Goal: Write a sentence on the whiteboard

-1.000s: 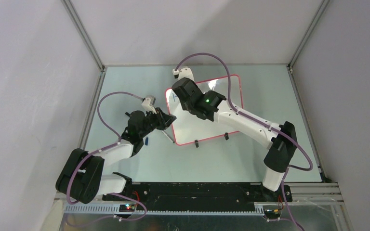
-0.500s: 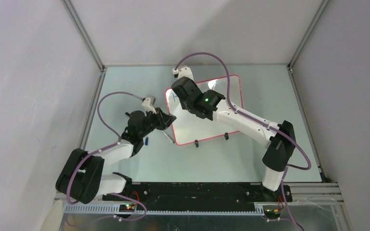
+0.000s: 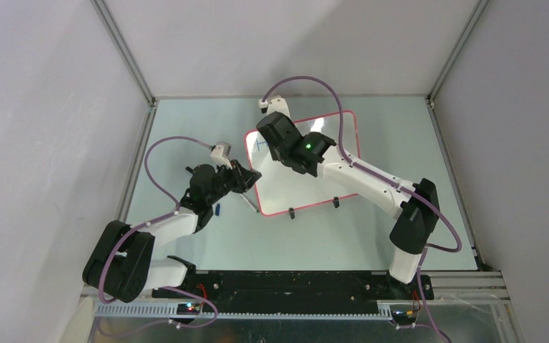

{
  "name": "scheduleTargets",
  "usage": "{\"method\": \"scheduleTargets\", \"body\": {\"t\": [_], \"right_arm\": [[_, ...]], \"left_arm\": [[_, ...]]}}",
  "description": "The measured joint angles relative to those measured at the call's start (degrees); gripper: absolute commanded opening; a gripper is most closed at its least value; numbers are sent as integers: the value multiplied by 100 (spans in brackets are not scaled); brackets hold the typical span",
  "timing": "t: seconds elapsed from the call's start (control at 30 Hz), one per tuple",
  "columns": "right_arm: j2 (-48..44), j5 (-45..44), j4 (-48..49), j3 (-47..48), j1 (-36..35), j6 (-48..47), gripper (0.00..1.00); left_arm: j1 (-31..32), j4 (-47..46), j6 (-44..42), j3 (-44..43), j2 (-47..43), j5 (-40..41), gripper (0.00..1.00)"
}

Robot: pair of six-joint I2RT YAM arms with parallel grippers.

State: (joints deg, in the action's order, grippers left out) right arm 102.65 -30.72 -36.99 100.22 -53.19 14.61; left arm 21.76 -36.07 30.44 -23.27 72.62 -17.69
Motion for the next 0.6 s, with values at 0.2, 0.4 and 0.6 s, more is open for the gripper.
{"method": "scheduleTargets", "body": {"t": [0.2, 0.4, 0.6], "right_arm": [[0, 0, 0, 0, 7, -2, 0], [0, 4, -48, 81, 28, -7, 0], [4, 2, -59, 205, 70, -7, 0]], "left_arm": [[0, 0, 0, 0, 0, 2, 8], [4, 0, 0, 0, -7, 0, 8], [11, 7, -4, 0, -20, 0, 8]]}}
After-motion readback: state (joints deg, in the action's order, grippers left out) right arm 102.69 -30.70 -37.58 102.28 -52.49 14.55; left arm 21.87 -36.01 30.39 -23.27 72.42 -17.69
